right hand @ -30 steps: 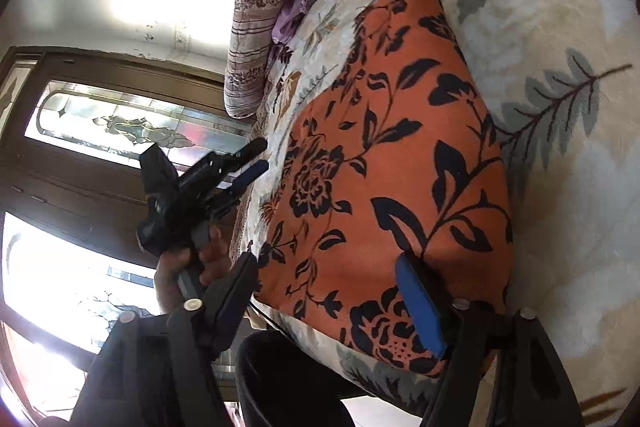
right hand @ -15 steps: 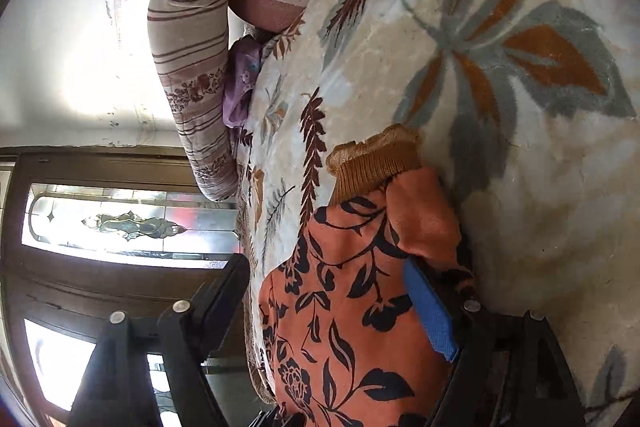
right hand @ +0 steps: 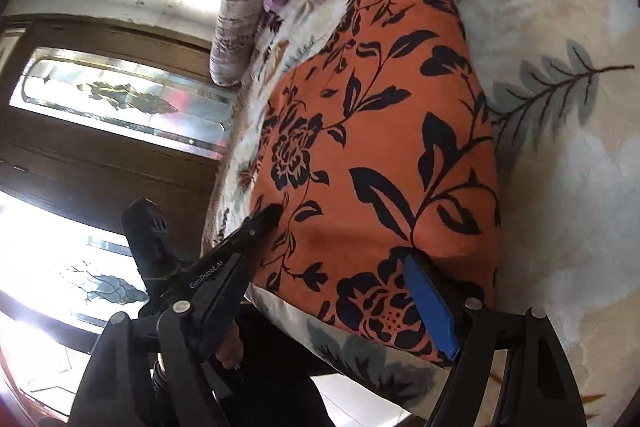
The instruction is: Fold small clothes
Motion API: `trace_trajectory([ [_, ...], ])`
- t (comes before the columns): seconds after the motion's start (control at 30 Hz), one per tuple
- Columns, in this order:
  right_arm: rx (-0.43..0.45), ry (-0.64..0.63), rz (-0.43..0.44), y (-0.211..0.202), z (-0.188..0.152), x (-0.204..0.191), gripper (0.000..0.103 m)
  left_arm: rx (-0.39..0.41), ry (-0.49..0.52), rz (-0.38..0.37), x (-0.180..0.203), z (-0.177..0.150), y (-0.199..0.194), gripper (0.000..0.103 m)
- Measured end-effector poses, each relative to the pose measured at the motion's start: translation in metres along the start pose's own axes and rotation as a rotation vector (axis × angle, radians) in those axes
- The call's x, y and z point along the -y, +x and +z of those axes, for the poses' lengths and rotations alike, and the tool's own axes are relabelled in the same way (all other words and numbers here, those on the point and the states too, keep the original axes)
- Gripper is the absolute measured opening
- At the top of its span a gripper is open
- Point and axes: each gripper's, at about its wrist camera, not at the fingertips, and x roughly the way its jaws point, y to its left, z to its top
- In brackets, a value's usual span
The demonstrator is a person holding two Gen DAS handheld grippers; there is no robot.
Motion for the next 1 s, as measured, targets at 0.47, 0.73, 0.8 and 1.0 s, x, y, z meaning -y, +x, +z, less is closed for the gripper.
trace_trajectory([
  [0.47,0.034,-0.065,-0.028,-0.021,-0.025,-0.022,0.086,-0.042,-0.068,0.059,-0.012,-0.021,-0.007,0.071],
  [0.73,0.031,-0.03,-0.047,-0.021,-0.016,-0.018,0.086,-0.042,-0.077,0.066,-0.012,-0.022,-0.015,0.071],
  [0.8,0.054,-0.067,-0.019,-0.028,-0.01,-0.03,0.086,-0.029,-0.084,0.063,-0.012,-0.021,-0.022,0.07],
  [1.0,0.03,0.004,-0.054,-0.009,0.001,-0.002,0.086,-0.072,-0.085,0.062,-0.019,-0.029,-0.001,0.076],
])
